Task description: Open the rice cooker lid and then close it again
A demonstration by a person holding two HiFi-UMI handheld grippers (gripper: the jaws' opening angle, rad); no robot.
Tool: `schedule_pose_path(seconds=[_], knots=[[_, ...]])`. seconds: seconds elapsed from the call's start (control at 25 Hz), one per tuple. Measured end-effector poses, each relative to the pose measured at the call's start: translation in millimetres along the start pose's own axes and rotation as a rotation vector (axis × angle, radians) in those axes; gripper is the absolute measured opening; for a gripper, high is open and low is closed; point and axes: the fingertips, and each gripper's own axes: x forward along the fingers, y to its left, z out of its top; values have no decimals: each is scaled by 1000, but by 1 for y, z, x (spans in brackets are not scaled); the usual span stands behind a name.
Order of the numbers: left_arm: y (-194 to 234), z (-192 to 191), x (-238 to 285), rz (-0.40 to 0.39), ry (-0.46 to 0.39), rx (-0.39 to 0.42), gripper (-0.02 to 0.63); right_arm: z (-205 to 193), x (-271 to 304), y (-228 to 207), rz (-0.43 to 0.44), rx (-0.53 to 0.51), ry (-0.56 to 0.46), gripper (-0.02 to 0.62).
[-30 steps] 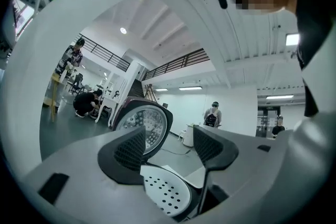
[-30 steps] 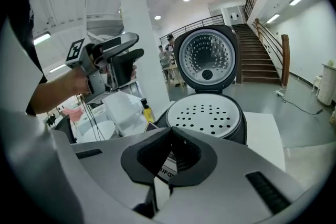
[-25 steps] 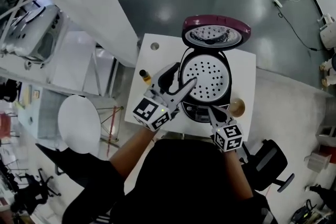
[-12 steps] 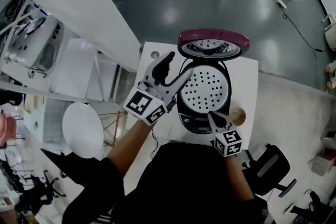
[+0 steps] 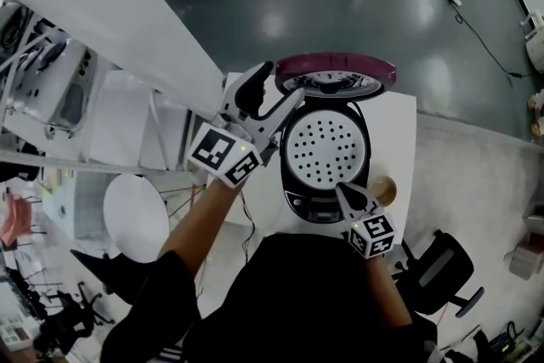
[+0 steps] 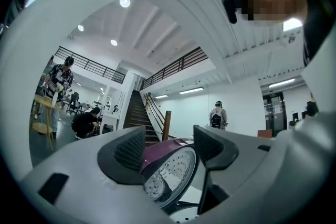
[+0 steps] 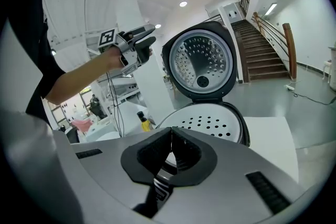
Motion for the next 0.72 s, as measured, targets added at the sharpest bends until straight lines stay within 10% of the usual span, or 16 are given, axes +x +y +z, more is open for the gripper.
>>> schedule_pose_path(seconds=[0.72], knots=[[31, -7, 56, -169, 89, -93, 265, -5, 2, -13, -17, 9, 43, 0]])
